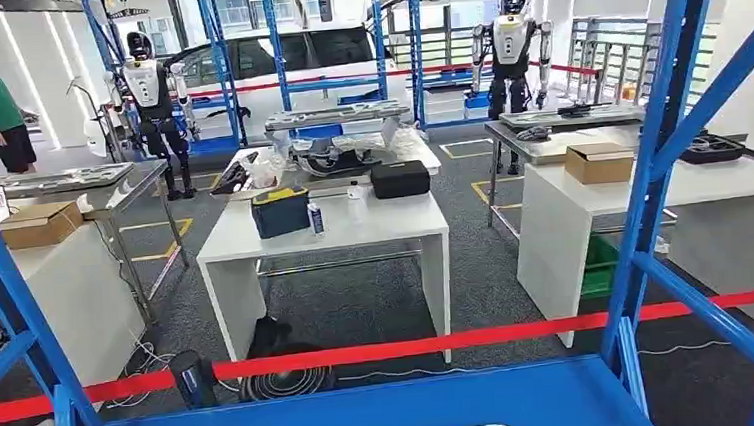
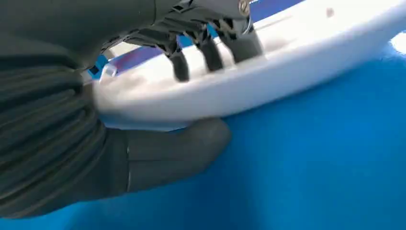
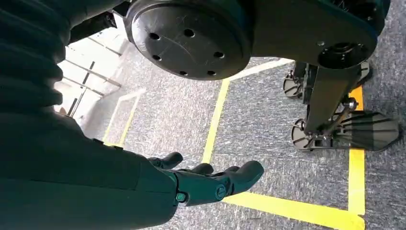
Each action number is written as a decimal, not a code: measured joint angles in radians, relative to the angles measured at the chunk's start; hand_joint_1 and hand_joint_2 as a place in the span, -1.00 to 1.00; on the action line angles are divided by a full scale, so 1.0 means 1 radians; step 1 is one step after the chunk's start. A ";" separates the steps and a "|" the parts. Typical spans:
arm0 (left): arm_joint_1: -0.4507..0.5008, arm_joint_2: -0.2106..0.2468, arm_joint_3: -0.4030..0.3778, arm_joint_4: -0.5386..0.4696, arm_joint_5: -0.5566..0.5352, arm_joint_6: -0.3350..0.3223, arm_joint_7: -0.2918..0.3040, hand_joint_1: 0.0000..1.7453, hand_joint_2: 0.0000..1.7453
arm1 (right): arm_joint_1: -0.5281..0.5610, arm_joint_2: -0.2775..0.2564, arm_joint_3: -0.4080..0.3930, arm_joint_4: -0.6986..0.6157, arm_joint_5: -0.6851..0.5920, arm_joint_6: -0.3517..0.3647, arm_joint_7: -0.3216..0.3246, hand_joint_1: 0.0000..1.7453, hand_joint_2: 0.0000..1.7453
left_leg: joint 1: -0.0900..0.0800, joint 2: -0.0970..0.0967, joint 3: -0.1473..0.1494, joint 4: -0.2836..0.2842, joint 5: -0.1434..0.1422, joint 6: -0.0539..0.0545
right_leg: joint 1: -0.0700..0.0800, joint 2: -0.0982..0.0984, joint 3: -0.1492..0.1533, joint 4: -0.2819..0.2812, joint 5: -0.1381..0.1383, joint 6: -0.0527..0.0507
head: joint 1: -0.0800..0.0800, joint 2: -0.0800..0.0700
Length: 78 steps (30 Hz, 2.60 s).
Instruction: Take the parts from the cabinet and place them on the table.
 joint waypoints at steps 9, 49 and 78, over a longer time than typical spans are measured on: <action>-0.001 0.000 0.000 0.011 -0.026 0.006 0.011 1.00 1.00 | 0.000 0.000 0.000 0.000 0.006 0.000 0.000 -1.00 1.00 | 0.000 0.000 0.003 0.000 0.000 0.000 | 0.000 0.000 0.003 0.000 0.000 0.000 | 0.000 0.000; 0.364 -0.079 0.449 -0.778 0.376 0.228 -0.113 1.00 1.00 | 0.002 0.000 -0.052 0.000 0.003 0.000 -0.013 -1.00 1.00 | 0.000 0.001 0.003 0.000 -0.004 0.003 | 0.000 0.001 0.005 -0.003 -0.003 0.005 | 0.000 0.000; 0.588 -0.196 0.552 -1.261 0.618 -0.081 -0.195 1.00 1.00 | 0.002 0.003 -0.083 0.000 0.024 0.000 -0.008 -1.00 1.00 | 0.019 0.015 -0.010 0.019 0.004 0.011 | -0.033 -0.007 0.030 0.026 -0.049 0.077 | 0.001 0.000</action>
